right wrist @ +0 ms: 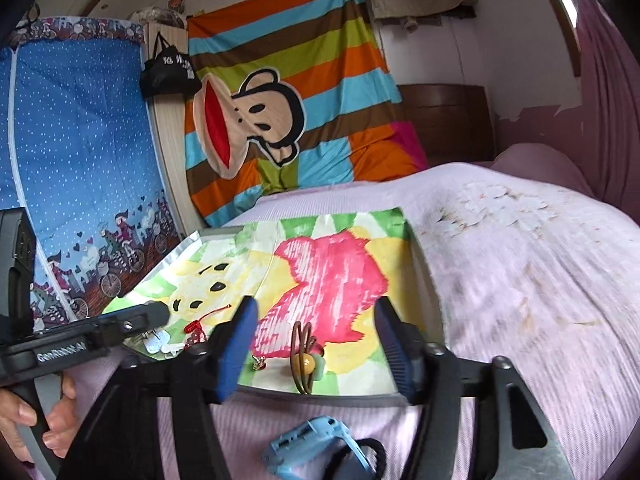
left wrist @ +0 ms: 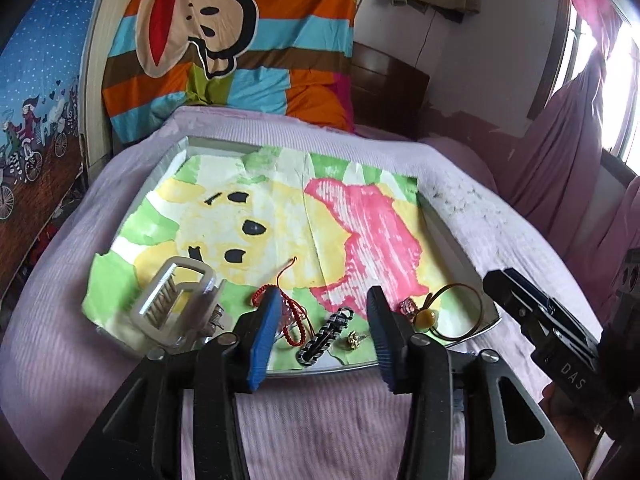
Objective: Organize jewelry
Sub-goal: 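Open both grippers in the tray and withdraw them, then move both grippers toward the blue watch beside the tray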
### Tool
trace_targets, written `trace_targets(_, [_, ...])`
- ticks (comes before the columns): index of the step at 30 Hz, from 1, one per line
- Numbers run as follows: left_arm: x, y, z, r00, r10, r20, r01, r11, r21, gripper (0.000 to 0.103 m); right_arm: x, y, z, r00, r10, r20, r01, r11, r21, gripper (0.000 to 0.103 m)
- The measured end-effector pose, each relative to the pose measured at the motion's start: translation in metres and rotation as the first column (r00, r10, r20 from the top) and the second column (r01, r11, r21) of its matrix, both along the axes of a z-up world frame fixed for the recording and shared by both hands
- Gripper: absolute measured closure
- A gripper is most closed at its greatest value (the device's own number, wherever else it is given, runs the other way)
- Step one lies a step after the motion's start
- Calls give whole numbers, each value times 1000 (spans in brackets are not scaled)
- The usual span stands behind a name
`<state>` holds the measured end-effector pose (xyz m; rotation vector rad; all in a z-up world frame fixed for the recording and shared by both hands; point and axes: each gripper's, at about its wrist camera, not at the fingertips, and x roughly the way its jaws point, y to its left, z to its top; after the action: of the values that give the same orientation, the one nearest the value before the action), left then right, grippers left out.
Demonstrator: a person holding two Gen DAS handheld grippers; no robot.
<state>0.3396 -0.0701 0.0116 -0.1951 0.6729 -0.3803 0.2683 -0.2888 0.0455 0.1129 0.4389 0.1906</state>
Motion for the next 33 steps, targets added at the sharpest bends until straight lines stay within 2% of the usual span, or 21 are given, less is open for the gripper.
trace_targets(2, [-11, 3, 8, 999, 22, 36, -21, 1000, -8, 51, -8, -4, 3, 1000, -2, 27, 2, 1000, 9, 26])
trace_targets(4, [-20, 5, 15, 997, 44, 68, -44, 999, -3, 41, -17, -7, 4, 998, -4, 59, 3, 1000, 21, 14])
trace_targets(9, [-47, 7, 28, 987, 99, 129, -101, 995, 8, 25, -35, -15, 11, 993, -1, 122, -6, 998, 58, 0])
trace_targets(16, [-77, 14, 35, 970, 158, 186, -160, 987, -4, 15, -65, -17, 23, 978, 7, 208, -15, 999, 37, 0])
trace_targets(23, [-112, 18, 43, 954, 171, 248, -175, 985, -6, 15, -95, -17, 25, 966, -14, 258, 13, 1000, 2, 0])
trace_targets(33, [-158, 21, 47, 948, 152, 279, -156, 988, -8, 15, -133, -10, 26, 961, -6, 277, 28, 997, -76, 0])
